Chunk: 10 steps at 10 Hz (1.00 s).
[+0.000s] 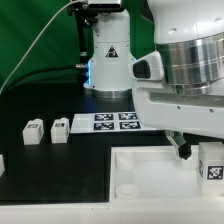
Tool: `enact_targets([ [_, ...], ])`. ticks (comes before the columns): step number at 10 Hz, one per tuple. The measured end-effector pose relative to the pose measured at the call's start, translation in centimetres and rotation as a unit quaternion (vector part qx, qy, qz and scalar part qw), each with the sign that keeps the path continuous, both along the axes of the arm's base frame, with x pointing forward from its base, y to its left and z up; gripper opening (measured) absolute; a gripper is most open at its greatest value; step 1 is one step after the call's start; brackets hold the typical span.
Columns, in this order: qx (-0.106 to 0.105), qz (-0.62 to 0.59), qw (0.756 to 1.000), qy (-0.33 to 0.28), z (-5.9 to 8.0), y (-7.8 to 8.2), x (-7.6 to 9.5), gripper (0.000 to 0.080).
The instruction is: Assemble one leg
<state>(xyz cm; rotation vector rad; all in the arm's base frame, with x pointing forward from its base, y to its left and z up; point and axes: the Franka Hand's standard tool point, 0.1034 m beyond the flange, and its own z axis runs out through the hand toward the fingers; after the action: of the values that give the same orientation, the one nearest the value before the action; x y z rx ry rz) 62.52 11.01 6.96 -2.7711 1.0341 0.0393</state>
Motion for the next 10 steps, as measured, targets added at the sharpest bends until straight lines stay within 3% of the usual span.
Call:
enact_targets([
  [1,-0.012,0.077,0.997,-0.012,-0.1,0.1,-0.1,0.0648],
  [2,-0.034,0.202,0.978,-0.029,-0.2,0.6,-0.2,0.0649],
  [3,-0.045,0.303,0.951,-0.041,0.5,1.6,0.2,0.0649],
  [4,-0.049,0.33,0.941,-0.052,1.3,2.5,1.0,0.0649],
  [5,-0.049,0.324,0.943,-0.051,1.0,2.2,0.8,0.0649],
  [6,-0.05,0.323,0.944,-0.05,1.0,2.0,0.8,0.0511],
  [7,-0.05,0.273,0.96,-0.045,1.0,1.7,1.0,0.0511],
  [8,-0.052,0.223,0.973,-0.04,1.1,1.2,1.2,0.0334],
  [10,-0.05,0.138,0.989,-0.029,1.1,0.8,1.3,0.0316],
])
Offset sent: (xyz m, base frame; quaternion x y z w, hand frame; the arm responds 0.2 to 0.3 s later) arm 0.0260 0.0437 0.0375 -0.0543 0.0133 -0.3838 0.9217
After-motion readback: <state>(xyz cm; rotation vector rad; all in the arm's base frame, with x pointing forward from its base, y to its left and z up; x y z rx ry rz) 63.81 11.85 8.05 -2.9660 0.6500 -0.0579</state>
